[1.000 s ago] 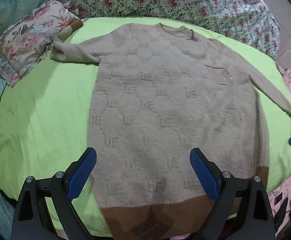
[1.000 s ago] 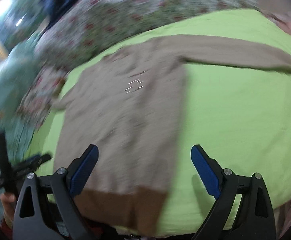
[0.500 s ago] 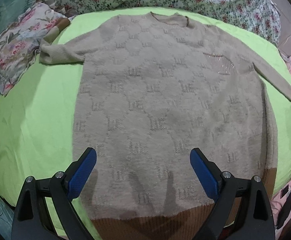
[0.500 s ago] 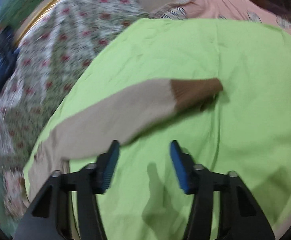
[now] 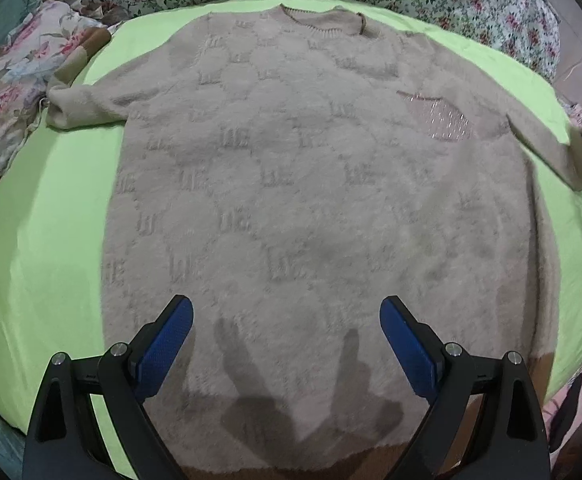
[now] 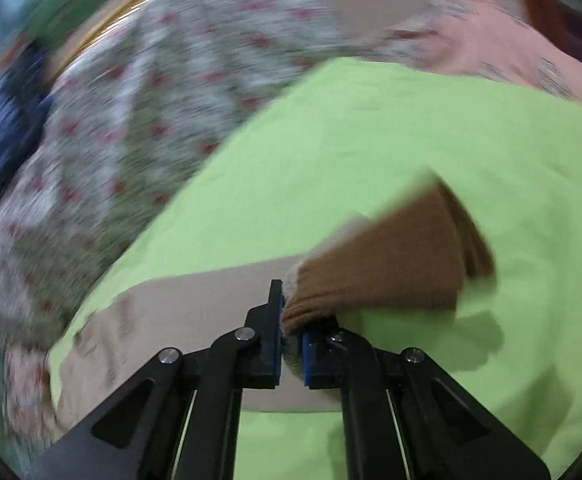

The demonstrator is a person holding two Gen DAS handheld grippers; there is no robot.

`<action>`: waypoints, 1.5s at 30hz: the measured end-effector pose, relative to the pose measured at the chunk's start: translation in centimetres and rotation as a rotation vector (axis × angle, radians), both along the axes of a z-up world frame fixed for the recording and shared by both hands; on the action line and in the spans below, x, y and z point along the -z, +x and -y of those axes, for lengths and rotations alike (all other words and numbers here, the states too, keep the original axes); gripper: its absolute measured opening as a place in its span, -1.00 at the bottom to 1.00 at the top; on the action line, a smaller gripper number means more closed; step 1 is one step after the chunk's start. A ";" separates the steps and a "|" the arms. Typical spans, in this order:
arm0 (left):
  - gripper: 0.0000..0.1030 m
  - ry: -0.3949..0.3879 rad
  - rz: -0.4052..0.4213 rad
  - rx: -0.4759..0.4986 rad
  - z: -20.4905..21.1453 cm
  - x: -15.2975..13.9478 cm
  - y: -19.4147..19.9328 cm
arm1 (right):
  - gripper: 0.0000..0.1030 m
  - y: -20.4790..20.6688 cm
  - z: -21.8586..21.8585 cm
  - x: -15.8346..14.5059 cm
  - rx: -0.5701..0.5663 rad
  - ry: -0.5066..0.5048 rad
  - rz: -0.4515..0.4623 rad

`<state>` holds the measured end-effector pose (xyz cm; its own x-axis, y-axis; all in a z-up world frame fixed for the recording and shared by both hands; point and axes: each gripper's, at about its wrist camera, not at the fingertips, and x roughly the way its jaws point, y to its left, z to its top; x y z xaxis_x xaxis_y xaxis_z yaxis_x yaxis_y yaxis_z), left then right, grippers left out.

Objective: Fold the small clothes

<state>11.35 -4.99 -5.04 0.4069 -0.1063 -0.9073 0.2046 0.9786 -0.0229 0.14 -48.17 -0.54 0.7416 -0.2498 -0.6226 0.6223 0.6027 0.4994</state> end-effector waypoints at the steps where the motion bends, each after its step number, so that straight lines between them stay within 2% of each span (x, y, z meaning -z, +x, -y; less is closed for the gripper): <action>1: 0.85 -0.006 0.009 -0.002 0.0 -0.2 0.1 | -0.85 2.3 -1.4 -0.5 -0.066 0.003 0.017; 5: 0.85 -0.028 0.030 -0.022 -1.0 -0.9 0.7 | -0.85 11.0 -7.4 -1.4 -0.294 0.054 0.073; 8: 0.85 -0.042 0.038 -0.046 -2.4 -1.2 0.8 | -0.85 17.3 -13.1 -1.5 -0.453 0.075 0.074; 12: 0.85 -0.051 0.035 -0.078 -4.5 -1.0 0.8 | -0.85 22.4 -19.2 -0.9 -0.593 0.091 0.051; 20: 0.85 -0.074 0.046 -0.135 -7.7 -0.8 1.3 | -0.85 27.3 -29.6 0.5 -0.782 0.124 -0.044; 23: 0.85 -0.074 0.057 -0.141 -8.0 -0.6 2.2 | -0.74 28.7 -32.0 2.3 -0.855 0.181 -0.108; 24: 0.85 -0.077 0.059 -0.139 -8.1 -0.6 2.6 | -0.62 28.9 -32.2 2.7 -0.860 0.199 -0.121; 25: 0.85 -0.085 0.062 -0.134 -8.0 -0.5 3.2 | -0.38 28.9 -32.0 3.3 -0.867 0.235 -0.119; 26: 0.85 -0.099 0.068 -0.127 -7.8 -0.5 4.0 | -0.25 28.8 -31.7 3.6 -0.863 0.263 -0.111; 28: 0.85 -0.135 0.077 -0.111 -7.2 -0.3 5.6 | 0.16 27.9 -30.5 3.9 -0.835 0.306 -0.092; 31: 0.85 -0.196 0.063 -0.071 -5.2 0.4 9.2 | 0.18 26.0 -28.3 3.1 -0.792 0.329 -0.041; 33: 0.85 -0.190 0.055 -0.044 -3.5 1.5 12.1 | 0.18 24.5 -26.6 2.4 -0.750 0.335 -0.011; 35: 0.85 -0.177 0.046 -0.062 -2.6 2.5 15.0 | 0.18 22.3 -24.3 1.6 -0.709 0.331 0.018; 38: 0.81 -0.244 0.079 -0.088 -2.3 2.6 18.1 | 0.18 19.0 -21.5 0.7 -0.657 0.294 0.044; 39: 0.76 -0.261 0.094 -0.081 -2.2 2.5 18.8 | 0.18 18.0 -20.7 0.5 -0.634 0.289 0.051; 40: 0.38 -0.280 0.111 -0.065 -2.1 2.2 19.5 | 0.18 17.1 -19.9 0.5 -0.614 0.290 0.058; 41: -0.14 -0.285 0.107 -0.055 -2.1 1.9 20.3 | 0.18 16.1 -18.9 0.4 -0.591 0.291 0.064; 42: -0.29 -0.295 0.091 -0.061 -2.3 1.8 20.8 | 0.18 15.4 -18.3 0.4 -0.575 0.287 0.067; 43: -0.25 -0.316 0.085 -0.074 -2.9 1.7 21.2 | 0.18 14.7 -17.8 0.3 -0.562 0.279 0.070; 45: 0.00 -0.361 0.091 -0.103 -4.3 1.6 21.3 | 0.18 13.3 -16.7 0.0 -0.537 0.251 0.069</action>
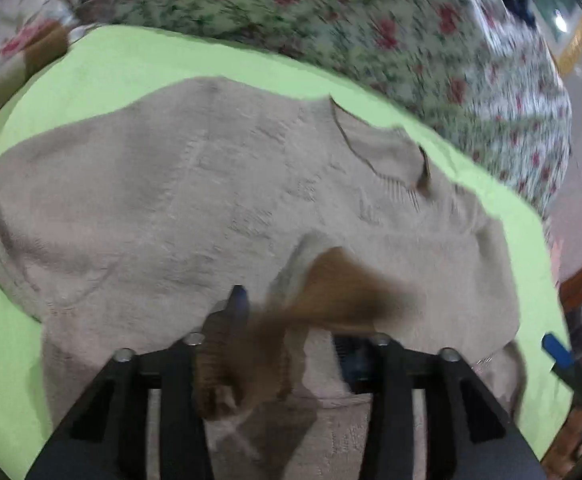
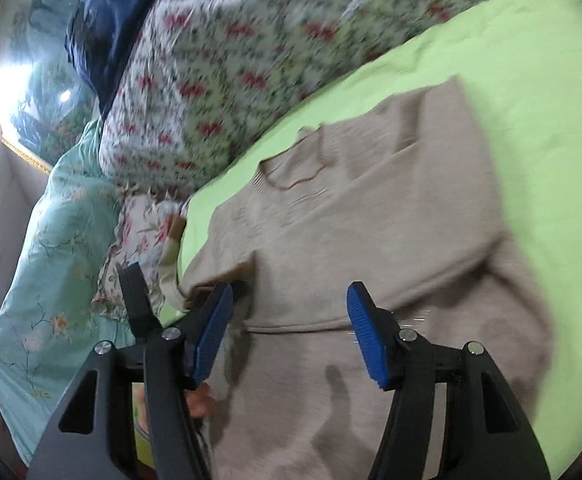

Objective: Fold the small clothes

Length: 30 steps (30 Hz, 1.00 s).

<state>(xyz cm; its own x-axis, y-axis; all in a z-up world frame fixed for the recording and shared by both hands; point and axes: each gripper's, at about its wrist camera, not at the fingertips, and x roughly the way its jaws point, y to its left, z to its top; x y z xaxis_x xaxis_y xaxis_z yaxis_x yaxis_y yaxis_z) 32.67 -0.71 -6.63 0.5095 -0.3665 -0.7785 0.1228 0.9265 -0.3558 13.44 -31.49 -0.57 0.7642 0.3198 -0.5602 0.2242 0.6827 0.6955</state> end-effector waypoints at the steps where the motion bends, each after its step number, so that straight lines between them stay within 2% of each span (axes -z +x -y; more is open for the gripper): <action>1: 0.14 -0.010 -0.004 -0.006 -0.4 0.1 0.0 | 0.18 -0.3 0.3 -0.1 0.010 -0.011 0.002; 3: 0.09 -0.015 -0.005 -0.007 -0.9 0.1 -0.1 | 0.18 -0.7 1.2 -0.2 0.025 -0.044 0.003; 4: -0.01 -0.019 -0.001 -0.003 -1.0 0.1 -0.2 | 0.18 -0.7 1.5 -0.3 0.030 -0.056 -0.001; 5: -0.45 -0.024 0.008 0.004 -1.1 0.2 -0.1 | 0.18 -0.7 2.0 -0.1 0.046 -0.071 -0.016; 6: -0.78 -0.027 0.009 0.017 -1.0 0.4 -0.2 | 0.18 -0.8 2.5 0.0 0.059 -0.072 -0.023; 7: -0.89 -0.027 0.001 0.037 -0.8 0.6 -0.2 | 0.18 -0.8 2.9 0.1 0.067 -0.068 -0.022; 8: -0.89 -0.017 0.010 0.051 -0.7 0.4 -0.3 | 0.18 -0.9 3.4 0.1 0.077 -0.068 -0.023; 11: -0.90 0.013 0.116 0.029 -1.8 -1.2 -0.9 | 0.18 -1.0 4.9 -0.1 0.121 -0.116 -0.038; 15: -0.89 -0.001 0.091 -0.027 -3.8 -0.6 0.1 | 0.18 0.2 7.0 0.3 0.171 -0.176 -0.074; 17: -0.89 -0.051 0.091 -0.033 -4.2 -0.5 0.0 | 0.18 2.2 8.0 1.2 0.168 -0.197 -0.121; 21: -0.88 0.011 0.094 -0.012 -3.1 -0.3 -0.3 | 0.18 7.1 8.1 2.9 0.121 -0.257 -0.207; 24: -0.88 0.007 0.096 -0.006 -3.1 0.0 -0.5 | 0.18 9.7 7.7 4.8 0.079 -0.289 -0.266; 25: -0.89 0.009 0.099 -0.003 -3.1 0.0 -0.6 | -0.05 10.3 7.5 5.3 0.068 -0.322 -0.287; 26: -0.89 0.003 0.106 0.007 -3.0 -0.1 -0.8 | -0.52 10.6 7.7 5.6 0.053 -0.337 -0.299; 27: -0.89 -0.013 0.120 0.019 -3.0 -0.5 -0.9 | -0.84 10.5 8.0 5.6 0.043 -0.333 -0.304; 30: -0.89 -0.083 0.187 0.075 -1.7 -2.3 -0.9 | -0.85 9.4 9.7 3.4 0.091 -0.422 -0.258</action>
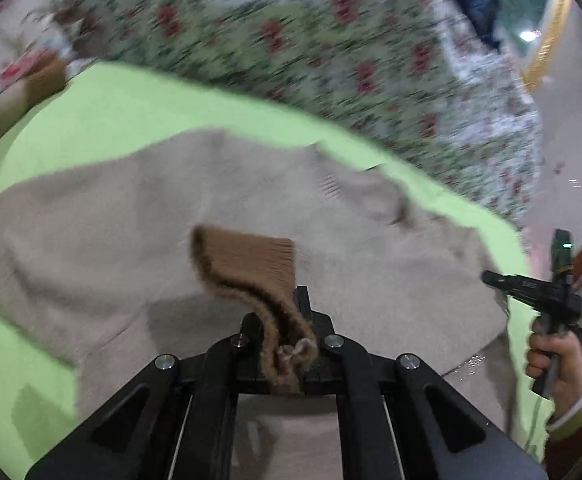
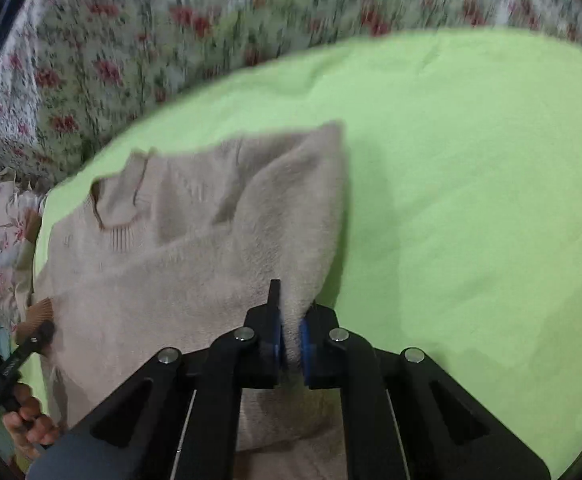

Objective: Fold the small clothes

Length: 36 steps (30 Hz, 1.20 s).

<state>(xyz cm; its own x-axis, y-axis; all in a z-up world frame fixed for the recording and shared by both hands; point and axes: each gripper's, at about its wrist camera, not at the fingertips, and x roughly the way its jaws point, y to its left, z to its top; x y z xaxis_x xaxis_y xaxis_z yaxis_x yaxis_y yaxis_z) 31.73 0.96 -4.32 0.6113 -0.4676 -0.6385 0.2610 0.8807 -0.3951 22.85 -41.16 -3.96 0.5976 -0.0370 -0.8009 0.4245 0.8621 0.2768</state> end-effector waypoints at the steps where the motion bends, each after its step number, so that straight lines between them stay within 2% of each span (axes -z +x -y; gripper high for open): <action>1: -0.89 -0.001 0.017 0.008 0.6 -0.3 0.1 | -0.85 -0.3 0.7 -0.4 0.016 -0.011 0.007; 4: -0.89 0.048 0.024 0.015 2.4 0.1 0.6 | -0.86 -0.4 3.4 1.0 0.060 0.060 -0.017; 6: -0.87 0.054 -0.027 0.026 2.4 1.2 0.8 | -0.84 0.1 3.6 3.0 0.042 0.108 -0.068; 8: -0.80 0.059 -0.063 0.037 2.0 2.2 0.7 | -0.81 -0.6 3.8 3.1 0.071 0.133 -0.039; 10: -0.79 0.064 -0.067 0.037 1.4 2.6 0.2 | -0.57 -1.4 3.9 2.0 0.113 0.100 -0.018; 12: -0.65 0.045 -0.093 0.030 0.7 3.1 0.3 | -0.40 -1.7 3.5 0.4 0.136 0.019 0.021; 15: -0.59 0.014 -0.114 0.006 -0.3 3.5 0.6 | -0.06 -0.2 2.5 -0.6 0.084 -0.036 0.029; 16: -0.59 0.006 -0.122 0.003 -0.3 3.7 0.8 | -0.02 0.4 2.4 -0.6 0.080 -0.050 0.026; 18: -0.66 0.004 -0.128 0.020 0.2 3.9 1.2 | -0.02 2.4 2.4 0.5 0.060 -0.067 -0.021; 19: -0.81 0.014 -0.122 0.040 0.7 3.8 1.2 | -0.33 3.4 2.5 1.1 0.050 -0.066 -0.056; 20: -0.88 0.033 -0.100 0.062 1.3 3.3 1.1 | -0.76 4.2 2.6 1.6 0.036 -0.065 -0.081; 21: -0.88 0.071 -0.056 0.063 1.8 2.6 0.8 | -0.84 4.7 2.9 1.6 0.044 -0.082 -0.081; 23: -0.88 0.131 0.021 0.029 2.0 1.4 0.5 | -0.85 5.0 4.0 1.1 0.085 -0.095 -0.054; 25: -0.87 0.178 -0.018 -0.002 1.9 2.1 1.3 | -0.85 4.8 5.4 1.3 0.137 -0.050 -0.046; 27: -0.85 0.166 -0.075 0.001 1.4 3.0 1.6 | -0.82 4.5 5.7 1.5 0.149 -0.016 -0.057; 28: -0.77 0.162 -0.081 -0.003 1.2 3.2 1.3 | -0.73 3.9 5.4 0.9 0.159 -0.022 -0.050; 29: -0.76 0.160 -0.078 -0.007 1.0 3.1 0.9 | -0.73 3.0 4.9 0.3 0.161 -0.028 -0.035; 30: -0.76 0.160 -0.072 -0.012 0.8 3.0 0.4 | -0.73 1.8 4.0 -0.4 0.141 -0.018 -0.003; 33: -0.76 0.163 -0.069 -0.018 0.4 2.8 -0.8 | -0.47 -0.7 0.1 -1.3 0.046 0.013 0.051; 34: -0.72 0.166 -0.071 -0.018 0.4 2.7 -1.1 | -0.39 -1.5 -1.1 -1.1 0.010 0.018 0.050; 36: -0.70 0.188 -0.076 -0.022 0.1 2.8 -1.8 | -0.37 -2.3 -3.0 0.4 -0.037 0.035 0.004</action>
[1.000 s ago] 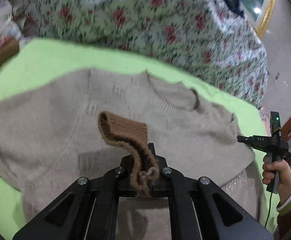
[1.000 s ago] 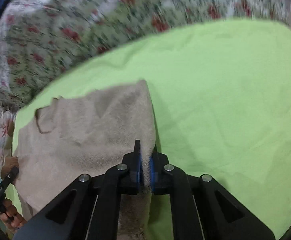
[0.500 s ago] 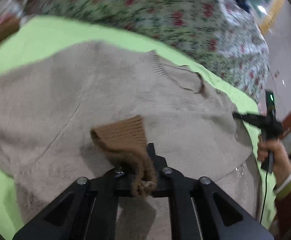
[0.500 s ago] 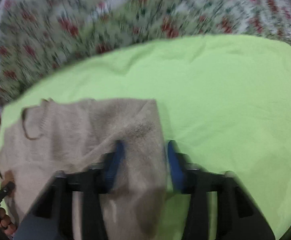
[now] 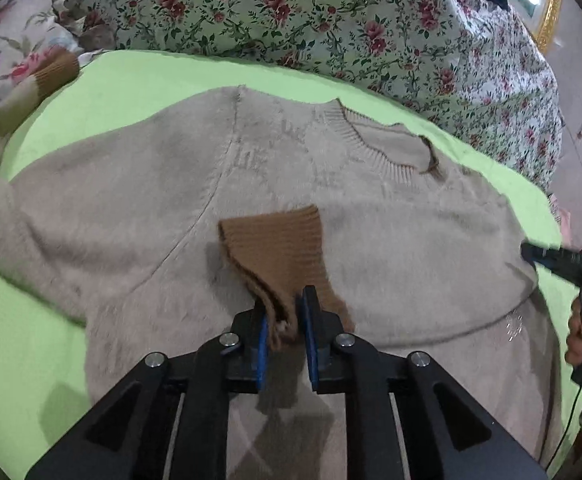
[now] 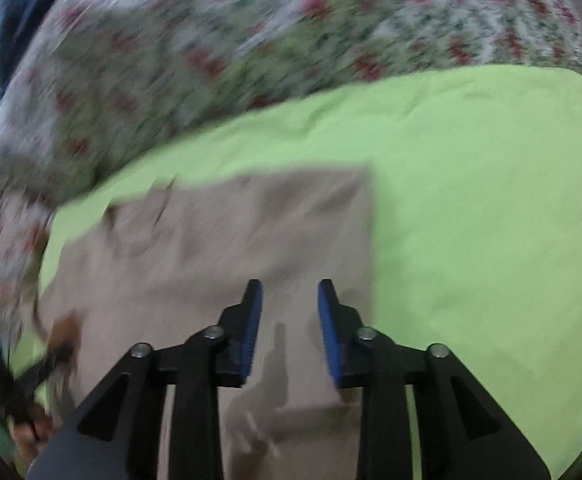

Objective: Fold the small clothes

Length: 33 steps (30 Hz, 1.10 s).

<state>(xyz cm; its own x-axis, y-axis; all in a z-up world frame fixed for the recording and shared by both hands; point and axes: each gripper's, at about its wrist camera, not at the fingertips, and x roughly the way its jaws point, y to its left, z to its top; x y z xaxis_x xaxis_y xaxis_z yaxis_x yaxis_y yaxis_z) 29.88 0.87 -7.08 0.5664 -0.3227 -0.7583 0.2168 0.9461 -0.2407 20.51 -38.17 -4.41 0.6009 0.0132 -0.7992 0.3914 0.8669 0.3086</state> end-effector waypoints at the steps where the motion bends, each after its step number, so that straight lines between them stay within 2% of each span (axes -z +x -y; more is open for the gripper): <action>1: -0.66 0.004 -0.002 -0.001 -0.3 0.0 -0.5 | -0.38 -0.4 -0.2 1.4 0.017 -0.035 -0.079; 2: -0.61 0.005 -0.003 -0.003 -1.0 0.0 -1.2 | -0.41 -0.5 0.0 2.1 0.033 -0.061 -0.105; 6: -0.50 0.026 0.012 -0.036 -4.4 -1.6 -2.8 | -0.39 -3.1 -0.4 0.5 0.067 0.025 -0.017; 8: -0.23 0.026 0.042 -0.079 -6.8 -3.0 -2.9 | -0.36 -4.2 -2.1 -1.0 0.027 0.044 0.032; 10: 0.02 0.035 0.068 -0.141 -9.4 -4.3 -2.3 | -0.22 -5.0 -3.9 -1.9 -0.014 0.075 0.062; 11: 0.07 0.036 0.083 -0.175 -11.0 -5.0 -1.6 | -0.17 -5.3 -4.8 -2.1 -0.034 0.089 0.072; 14: 0.17 0.089 0.098 -0.265 -14.6 -6.1 1.4 | -0.13 -6.2 -7.7 -2.0 -0.091 0.128 0.068; 19: 0.31 0.211 0.095 -0.334 -18.1 -6.5 8.5 | -0.13 -6.9 -11.2 -1.2 -0.134 0.213 0.063; 24: 0.37 0.323 0.043 -0.351 -20.0 -4.6 15.4 | -0.13 -6.9 -13.0 -0.9 -0.148 0.262 0.057; 25: 0.34 0.353 0.029 -0.353 -20.1 -3.9 16.5 | -0.13 -6.8 -13.3 -0.8 -0.157 0.269 0.052; 26: 0.05 0.361 0.015 -0.349 -20.3 -3.5 17.3 | -0.13 -6.8 -13.5 -0.7 -0.163 0.275 0.047; 27: -0.27 0.350 -0.006 -0.339 -20.7 -3.0 17.8 | -0.13 -6.8 -13.8 -0.6 -0.169 0.282 0.041; 28: -0.88 0.327 -0.036 -0.327 -21.1 -2.5 18.4 | -0.13 -6.7 -14.0 -0.5 -0.170 0.283 0.037; 29: -0.86 0.293 -0.057 -0.324 -21.7 -2.1 18.6 | -0.13 -6.8 -14.2 -0.3 -0.168 0.282 0.031; 33: -0.87 0.174 0.013 -0.304 -22.6 -3.7 16.2 | -0.13 -7.0 -14.5 -0.2 -0.177 0.285 0.030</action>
<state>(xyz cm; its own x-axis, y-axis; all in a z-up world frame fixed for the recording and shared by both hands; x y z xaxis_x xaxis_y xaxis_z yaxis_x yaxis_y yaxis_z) 46.04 23.43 -3.39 0.6264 -0.0045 -0.7795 -0.0795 0.9944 -0.0696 13.51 -23.64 -4.24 0.5926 0.3397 -0.7303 0.2298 0.7977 0.5576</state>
